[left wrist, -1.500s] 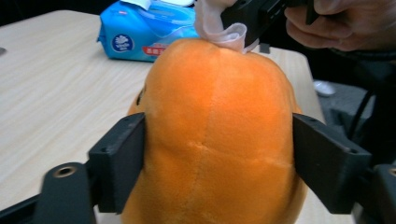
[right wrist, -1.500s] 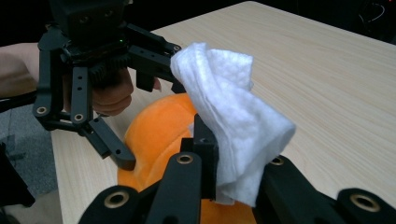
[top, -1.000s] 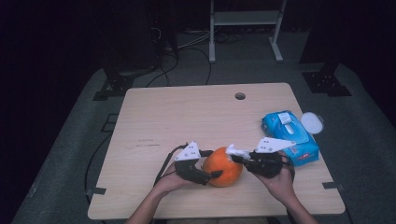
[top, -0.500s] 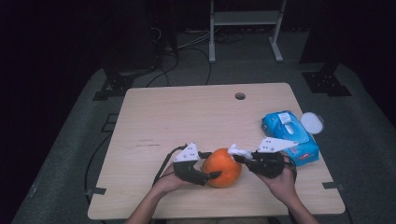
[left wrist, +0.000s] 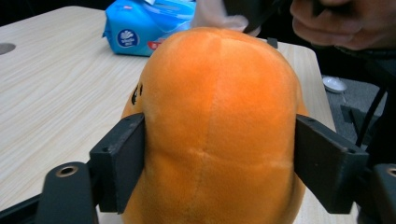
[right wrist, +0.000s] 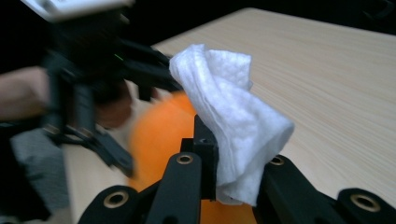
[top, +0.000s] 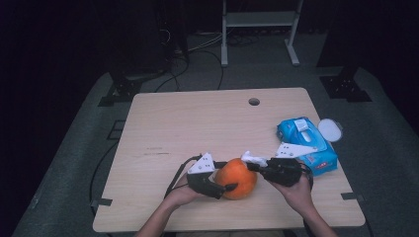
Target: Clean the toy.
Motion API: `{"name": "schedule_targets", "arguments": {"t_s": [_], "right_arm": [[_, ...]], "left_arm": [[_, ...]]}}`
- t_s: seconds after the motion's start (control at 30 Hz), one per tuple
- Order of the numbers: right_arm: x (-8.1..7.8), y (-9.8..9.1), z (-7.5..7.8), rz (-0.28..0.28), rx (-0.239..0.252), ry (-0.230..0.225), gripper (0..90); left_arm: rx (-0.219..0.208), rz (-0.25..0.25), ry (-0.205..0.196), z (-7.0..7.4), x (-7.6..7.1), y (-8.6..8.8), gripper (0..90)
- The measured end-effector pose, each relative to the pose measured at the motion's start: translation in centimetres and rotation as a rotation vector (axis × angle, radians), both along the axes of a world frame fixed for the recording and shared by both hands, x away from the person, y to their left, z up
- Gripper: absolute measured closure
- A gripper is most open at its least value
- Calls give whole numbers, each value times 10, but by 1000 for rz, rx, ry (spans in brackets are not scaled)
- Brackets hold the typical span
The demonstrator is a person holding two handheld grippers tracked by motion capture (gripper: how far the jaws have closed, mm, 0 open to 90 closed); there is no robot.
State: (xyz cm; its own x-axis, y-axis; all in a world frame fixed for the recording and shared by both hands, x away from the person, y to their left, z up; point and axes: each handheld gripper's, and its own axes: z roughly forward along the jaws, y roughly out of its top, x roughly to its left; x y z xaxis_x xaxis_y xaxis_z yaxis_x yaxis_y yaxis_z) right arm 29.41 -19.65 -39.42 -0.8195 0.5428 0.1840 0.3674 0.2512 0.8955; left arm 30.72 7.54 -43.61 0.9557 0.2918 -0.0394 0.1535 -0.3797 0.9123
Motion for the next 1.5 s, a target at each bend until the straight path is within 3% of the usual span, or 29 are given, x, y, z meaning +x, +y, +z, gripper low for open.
{"name": "schedule_targets", "arguments": {"t_s": [0.03, 0.1, 0.23, 0.33, 0.43, 0.5, 0.7, 0.8, 0.83, 0.93, 1.03, 1.1, 1.27, 1.33, 1.4, 1.5], "right_arm": [[-1, 2, 4, 27, 12, -3, 826], [1, 1, 2, 11, -14, -9, 827], [1, -2, 0, -7, -14, 3, 829], [-9, 9, 4, 34, -28, -31, 829], [-18, 21, 6, 87, -49, -46, 829], [-19, 24, 6, 85, -81, -72, 829], [-12, 5, 3, 29, -78, -55, 829], [-19, 12, 2, 60, -84, -52, 830], [-22, 18, 1, 74, -109, -64, 829], [-23, 25, 1, 66, -150, -89, 830], [-17, 15, 4, 40, -115, -78, 830], [-14, 9, 6, 16, -99, -75, 829], [-7, 1, 9, -9, -66, -67, 828], [-5, -4, 9, -22, -61, -59, 829], [-4, -7, 8, -21, -59, -43, 828], [-8, -4, 10, -4, -70, -53, 829]], "left_arm": [[13, -22, -18, 1, -2, -2, 228], [16, -40, -16, 2, -3, -1, 210], [17, -19, -26, 2, -2, 0, 249], [17, 24, -19, 3, -1, -2, 263], [3, 67, 10, 4, 1, -1, 263], [-6, 76, 20, 3, 2, 1, 262], [-30, 123, 65, 4, 6, 4, 259], [-59, 174, 112, 3, 11, 7, 246], [-59, 173, 114, 3, 11, 8, 246], [-47, 148, 82, 4, 8, 7, 258], [-35, 129, 53, 4, 4, 2, 265], [-9, 93, 8, 4, -1, -4, 270], [26, -4, -61, 4, -14, -17, 234], [18, 0, -55, 5, -12, -14, 205], [-3, 23, -18, 5, -8, -12, 202], [0, 26, -27, 2, -11, -16, 251]]}}
